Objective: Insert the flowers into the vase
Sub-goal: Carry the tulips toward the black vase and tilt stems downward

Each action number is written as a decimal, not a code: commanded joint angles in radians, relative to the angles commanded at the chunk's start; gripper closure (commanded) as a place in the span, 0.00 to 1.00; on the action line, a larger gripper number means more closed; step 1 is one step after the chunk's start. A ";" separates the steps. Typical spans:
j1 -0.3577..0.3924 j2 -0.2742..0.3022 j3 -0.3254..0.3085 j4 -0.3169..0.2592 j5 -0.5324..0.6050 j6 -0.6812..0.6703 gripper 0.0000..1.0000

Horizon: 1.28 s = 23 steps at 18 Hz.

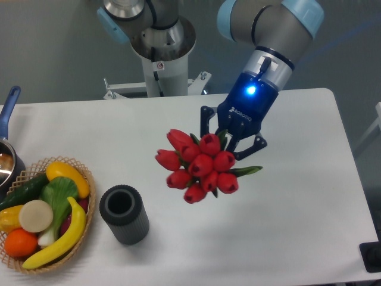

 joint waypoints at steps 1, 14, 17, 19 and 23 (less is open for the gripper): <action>-0.014 -0.003 0.000 0.000 -0.022 0.002 0.71; -0.137 -0.044 -0.020 0.003 -0.272 0.064 0.71; -0.153 -0.045 -0.017 0.003 -0.295 0.064 0.71; -0.163 -0.049 -0.006 0.003 -0.302 0.066 0.71; -0.206 -0.089 0.017 0.003 -0.315 0.100 0.71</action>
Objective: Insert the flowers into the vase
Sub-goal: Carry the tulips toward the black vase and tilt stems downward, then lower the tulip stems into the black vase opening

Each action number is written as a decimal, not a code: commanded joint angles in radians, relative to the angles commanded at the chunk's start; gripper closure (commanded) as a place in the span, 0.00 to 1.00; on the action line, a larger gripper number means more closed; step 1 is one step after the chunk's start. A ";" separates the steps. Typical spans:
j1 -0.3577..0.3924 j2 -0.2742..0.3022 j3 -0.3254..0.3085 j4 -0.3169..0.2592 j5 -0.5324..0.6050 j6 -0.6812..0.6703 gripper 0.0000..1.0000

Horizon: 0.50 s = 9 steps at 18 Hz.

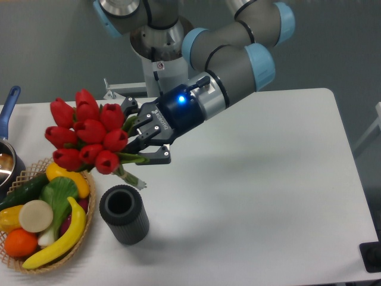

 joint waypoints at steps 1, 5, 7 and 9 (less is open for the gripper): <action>-0.005 -0.008 0.003 0.000 -0.011 0.003 0.71; -0.014 -0.025 0.018 0.000 -0.012 0.003 0.71; -0.015 -0.026 0.019 0.000 -0.012 0.003 0.71; -0.020 -0.040 0.019 0.000 -0.014 0.003 0.71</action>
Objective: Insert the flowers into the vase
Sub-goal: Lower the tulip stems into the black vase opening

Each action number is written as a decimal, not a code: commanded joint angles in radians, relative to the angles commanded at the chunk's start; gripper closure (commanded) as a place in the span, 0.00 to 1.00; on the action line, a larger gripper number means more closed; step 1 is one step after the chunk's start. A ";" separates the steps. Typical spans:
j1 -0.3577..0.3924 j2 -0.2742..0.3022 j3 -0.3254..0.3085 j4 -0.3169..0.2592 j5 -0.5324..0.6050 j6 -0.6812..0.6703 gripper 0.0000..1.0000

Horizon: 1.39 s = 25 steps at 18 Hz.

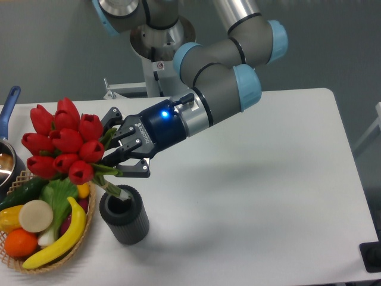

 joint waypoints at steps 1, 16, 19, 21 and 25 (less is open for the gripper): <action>-0.005 -0.003 0.002 0.000 0.000 0.000 0.71; -0.003 -0.043 -0.044 0.000 -0.014 0.000 0.70; 0.000 -0.055 -0.049 0.000 -0.014 0.000 0.70; 0.006 -0.074 -0.041 0.000 -0.014 0.000 0.70; 0.009 -0.094 -0.038 0.000 -0.014 0.002 0.70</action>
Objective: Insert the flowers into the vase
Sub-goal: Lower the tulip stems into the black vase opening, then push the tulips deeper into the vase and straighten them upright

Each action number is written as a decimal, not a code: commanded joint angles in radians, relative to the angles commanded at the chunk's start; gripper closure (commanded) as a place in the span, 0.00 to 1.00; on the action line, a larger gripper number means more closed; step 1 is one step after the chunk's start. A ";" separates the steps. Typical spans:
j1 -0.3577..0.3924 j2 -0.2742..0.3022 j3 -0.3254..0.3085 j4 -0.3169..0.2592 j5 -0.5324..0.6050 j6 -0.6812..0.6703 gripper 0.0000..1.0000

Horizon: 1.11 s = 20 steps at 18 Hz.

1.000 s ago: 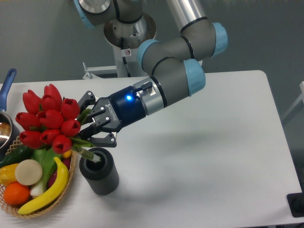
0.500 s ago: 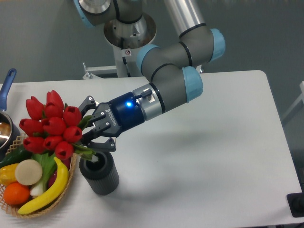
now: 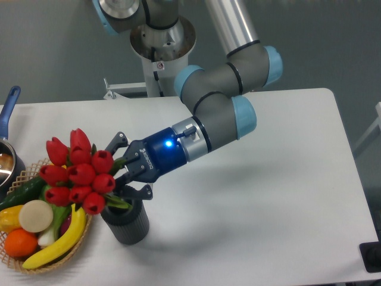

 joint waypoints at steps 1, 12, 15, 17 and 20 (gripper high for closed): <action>0.000 -0.005 0.000 0.000 0.000 0.000 0.70; 0.014 -0.023 -0.044 0.000 0.000 0.035 0.70; 0.012 -0.026 -0.063 0.000 0.002 0.037 0.70; 0.012 -0.023 -0.083 0.000 0.002 0.037 0.70; 0.014 -0.023 -0.089 0.000 0.002 0.038 0.70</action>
